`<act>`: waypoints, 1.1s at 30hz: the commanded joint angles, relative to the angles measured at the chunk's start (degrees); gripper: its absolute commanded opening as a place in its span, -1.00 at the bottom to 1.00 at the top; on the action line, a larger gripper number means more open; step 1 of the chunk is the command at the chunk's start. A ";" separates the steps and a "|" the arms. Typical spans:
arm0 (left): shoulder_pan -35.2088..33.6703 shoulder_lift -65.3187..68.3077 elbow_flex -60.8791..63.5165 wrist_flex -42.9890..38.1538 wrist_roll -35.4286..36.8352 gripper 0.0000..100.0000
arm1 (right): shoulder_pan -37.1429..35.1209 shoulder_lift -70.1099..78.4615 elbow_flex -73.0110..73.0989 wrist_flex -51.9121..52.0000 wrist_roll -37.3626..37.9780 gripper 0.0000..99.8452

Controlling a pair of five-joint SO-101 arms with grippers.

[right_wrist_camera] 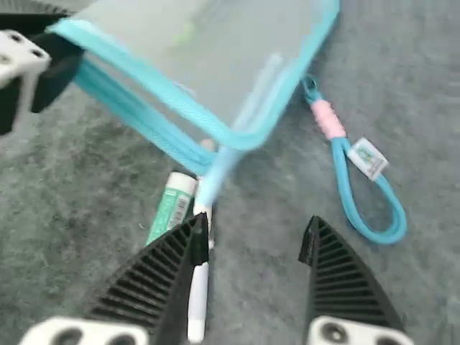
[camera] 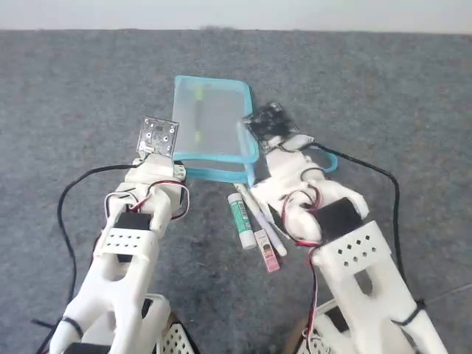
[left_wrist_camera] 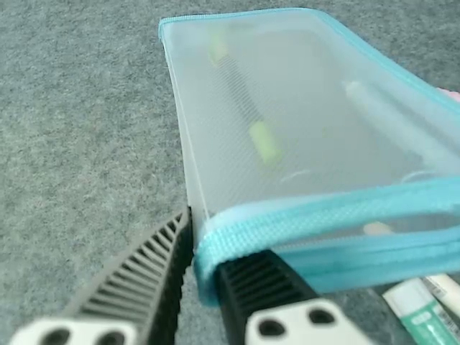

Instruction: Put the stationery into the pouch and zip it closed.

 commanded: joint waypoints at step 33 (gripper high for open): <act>3.52 -0.26 -2.86 0.00 0.44 -0.98 | -7.43 29.58 -15.91 -13.14 -3.43 -0.84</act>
